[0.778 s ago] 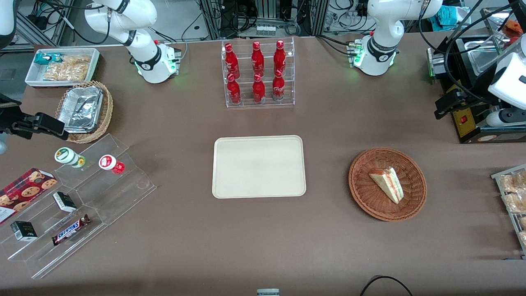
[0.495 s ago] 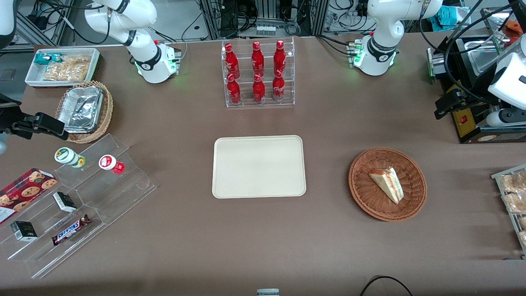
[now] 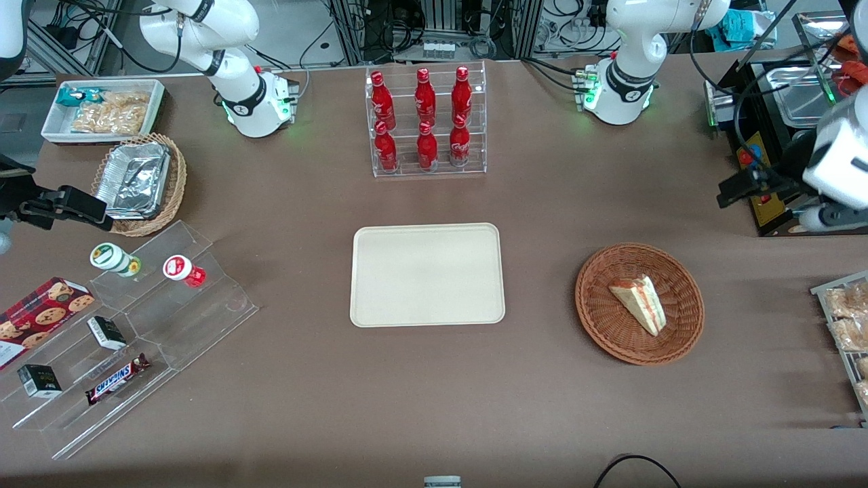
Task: Place sandwich from basket to tray
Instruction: 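Move the left gripper down over the sandwich in the wicker basket, then close the left gripper on the wrapped sandwich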
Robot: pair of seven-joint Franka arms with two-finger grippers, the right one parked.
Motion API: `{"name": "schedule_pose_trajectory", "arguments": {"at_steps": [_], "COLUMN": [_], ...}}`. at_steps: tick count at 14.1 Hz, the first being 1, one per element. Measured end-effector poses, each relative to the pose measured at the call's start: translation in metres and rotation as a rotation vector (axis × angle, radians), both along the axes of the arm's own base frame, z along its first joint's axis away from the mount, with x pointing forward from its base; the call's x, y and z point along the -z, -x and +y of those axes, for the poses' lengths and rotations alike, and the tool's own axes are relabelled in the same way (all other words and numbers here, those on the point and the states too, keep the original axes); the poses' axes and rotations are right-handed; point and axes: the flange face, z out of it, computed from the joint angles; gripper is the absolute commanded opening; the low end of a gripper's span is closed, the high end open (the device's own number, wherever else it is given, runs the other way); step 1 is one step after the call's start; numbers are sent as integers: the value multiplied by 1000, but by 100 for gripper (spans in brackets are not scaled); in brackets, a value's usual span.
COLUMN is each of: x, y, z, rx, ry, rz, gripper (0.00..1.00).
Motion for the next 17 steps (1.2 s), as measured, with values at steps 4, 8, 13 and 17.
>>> {"name": "schedule_pose_trajectory", "arguments": {"at_steps": [4, 8, 13, 17], "x": [117, 235, 318, 345], "y": [-48, -83, -88, -80], "z": [2, -23, -31, -27], "rx": [-50, -225, -336, -420], "ry": [0, -31, -62, -69], "rz": [56, 89, 138, 102], "gripper": [100, 100, 100, 100]}}
